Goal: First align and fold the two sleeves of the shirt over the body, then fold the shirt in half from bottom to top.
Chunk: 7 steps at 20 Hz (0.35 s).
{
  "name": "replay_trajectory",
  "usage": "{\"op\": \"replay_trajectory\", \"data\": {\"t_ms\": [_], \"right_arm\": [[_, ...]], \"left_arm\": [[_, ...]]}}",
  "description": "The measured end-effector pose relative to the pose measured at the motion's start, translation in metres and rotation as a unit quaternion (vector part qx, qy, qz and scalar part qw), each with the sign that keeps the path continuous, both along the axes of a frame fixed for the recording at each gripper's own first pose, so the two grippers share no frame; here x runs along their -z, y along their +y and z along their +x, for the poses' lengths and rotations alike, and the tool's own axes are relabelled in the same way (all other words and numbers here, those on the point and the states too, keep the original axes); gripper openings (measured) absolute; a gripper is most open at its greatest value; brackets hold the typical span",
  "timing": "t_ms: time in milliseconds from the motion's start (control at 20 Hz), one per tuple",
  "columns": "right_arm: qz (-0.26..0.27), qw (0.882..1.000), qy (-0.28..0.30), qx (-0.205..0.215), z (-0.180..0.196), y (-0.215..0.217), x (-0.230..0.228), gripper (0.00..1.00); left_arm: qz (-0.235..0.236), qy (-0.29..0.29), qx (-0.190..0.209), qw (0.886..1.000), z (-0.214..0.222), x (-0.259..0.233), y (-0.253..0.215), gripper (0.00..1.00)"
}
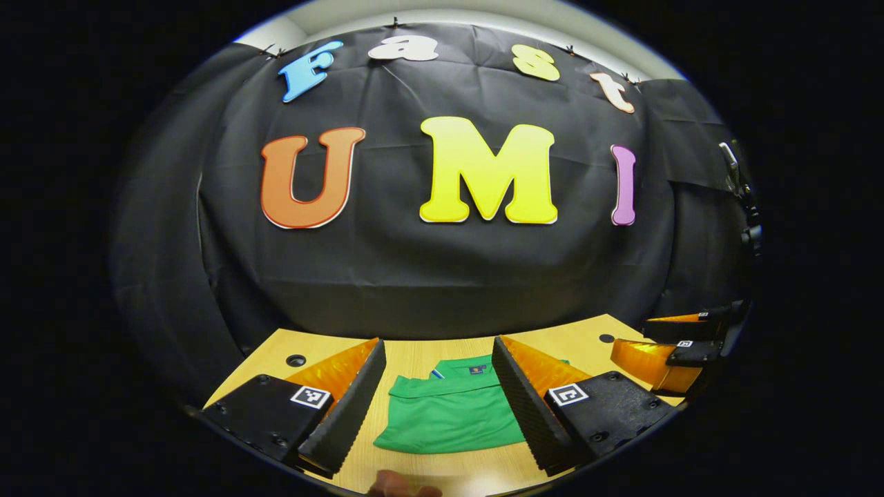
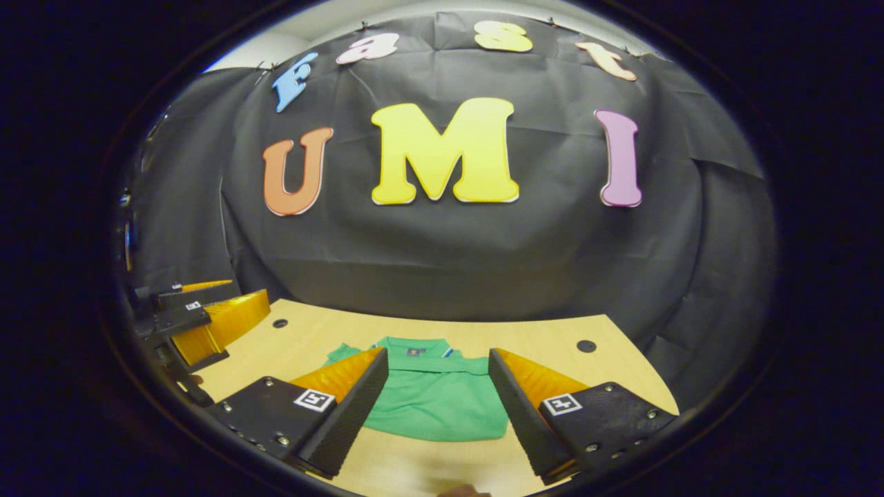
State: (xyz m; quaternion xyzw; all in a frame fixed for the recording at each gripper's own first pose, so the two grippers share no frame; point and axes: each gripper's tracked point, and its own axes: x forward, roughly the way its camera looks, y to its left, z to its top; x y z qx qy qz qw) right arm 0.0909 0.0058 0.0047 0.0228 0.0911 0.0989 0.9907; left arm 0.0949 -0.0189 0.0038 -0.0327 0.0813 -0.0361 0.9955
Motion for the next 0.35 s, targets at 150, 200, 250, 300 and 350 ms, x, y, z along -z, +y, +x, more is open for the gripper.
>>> {"op": "replay_trajectory", "data": {"t_ms": [150, 200, 250, 300, 350], "right_arm": [[0.013, 1.000, -0.009, 0.012, -0.030, -0.011, -0.007, 0.94], [0.015, 1.000, -0.015, 0.017, -0.039, -0.015, -0.011, 0.94], [0.015, 0.999, -0.024, 0.023, -0.047, -0.021, -0.013, 0.94], [0.015, 0.999, -0.032, 0.029, -0.055, -0.025, -0.016, 0.94], [0.016, 0.999, -0.035, 0.030, -0.063, -0.026, -0.015, 0.94]], "left_arm": [[-0.001, -0.002, -0.015, 1.000, -0.026, -0.003, 0.014, 0.99], [-0.001, -0.006, -0.021, 1.000, -0.035, -0.006, 0.019, 0.99], [-0.004, -0.009, -0.024, 1.000, -0.043, -0.006, 0.020, 0.99], [-0.005, -0.011, -0.026, 1.000, -0.052, -0.008, 0.021, 0.99], [-0.003, -0.014, -0.028, 1.000, -0.061, -0.009, 0.023, 0.99]]}}
